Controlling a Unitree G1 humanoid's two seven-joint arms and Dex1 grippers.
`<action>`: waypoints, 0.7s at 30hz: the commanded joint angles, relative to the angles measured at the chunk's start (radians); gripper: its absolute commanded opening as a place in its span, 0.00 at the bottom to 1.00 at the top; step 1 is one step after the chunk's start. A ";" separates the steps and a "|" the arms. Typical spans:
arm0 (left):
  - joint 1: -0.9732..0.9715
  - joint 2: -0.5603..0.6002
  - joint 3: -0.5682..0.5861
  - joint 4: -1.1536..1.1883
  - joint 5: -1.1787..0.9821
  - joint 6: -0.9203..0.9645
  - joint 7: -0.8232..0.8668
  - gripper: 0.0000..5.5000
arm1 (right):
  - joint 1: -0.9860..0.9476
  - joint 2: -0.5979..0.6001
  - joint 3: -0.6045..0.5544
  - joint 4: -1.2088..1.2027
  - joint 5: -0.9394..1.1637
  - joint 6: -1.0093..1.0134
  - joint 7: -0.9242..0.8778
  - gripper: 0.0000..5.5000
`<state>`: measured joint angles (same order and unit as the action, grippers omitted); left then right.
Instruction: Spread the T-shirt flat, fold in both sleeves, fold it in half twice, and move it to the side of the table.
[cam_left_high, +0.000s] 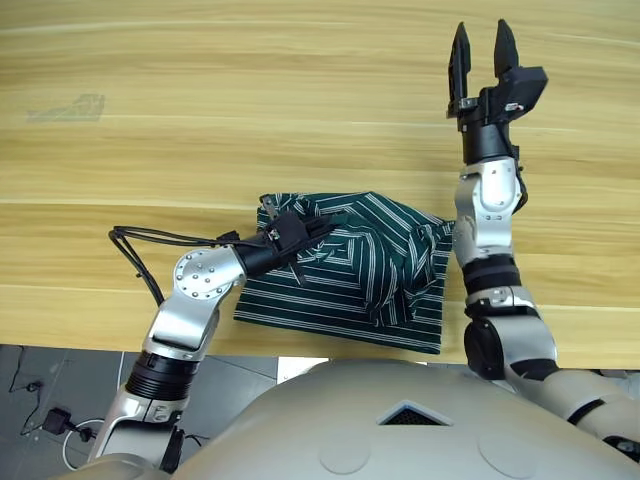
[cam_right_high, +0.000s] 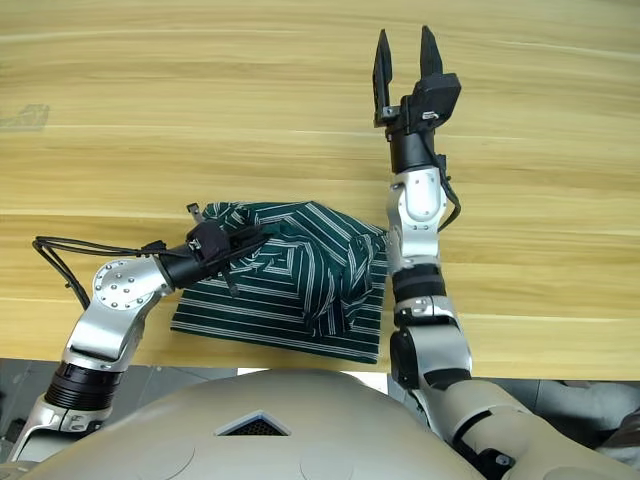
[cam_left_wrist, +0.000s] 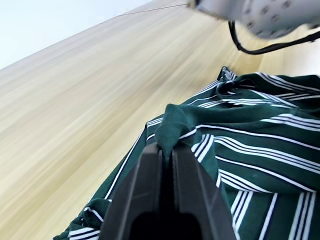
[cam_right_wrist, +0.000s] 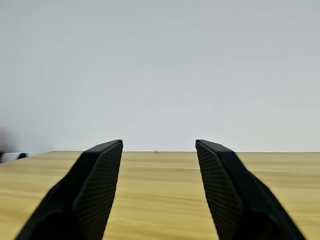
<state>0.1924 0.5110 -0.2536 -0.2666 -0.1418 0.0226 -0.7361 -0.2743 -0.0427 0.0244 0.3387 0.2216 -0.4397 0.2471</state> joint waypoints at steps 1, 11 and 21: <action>0.006 0.009 0.005 -0.014 0.012 0.015 0.005 0.01 | 0.238 -0.119 0.115 -0.444 0.192 0.424 0.130 0.49; -0.023 0.033 0.101 -0.158 -0.016 0.074 0.039 0.01 | 0.552 -0.393 0.134 -0.860 0.409 0.925 0.221 0.49; -0.023 0.018 0.072 -0.177 -0.003 0.089 0.045 0.01 | 0.609 -0.366 0.222 -0.882 0.392 1.013 0.226 0.49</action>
<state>0.1723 0.5304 -0.1717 -0.4348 -0.1574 0.1075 -0.6947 0.3270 -0.4066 0.2375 -0.5321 0.6223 0.5530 0.4737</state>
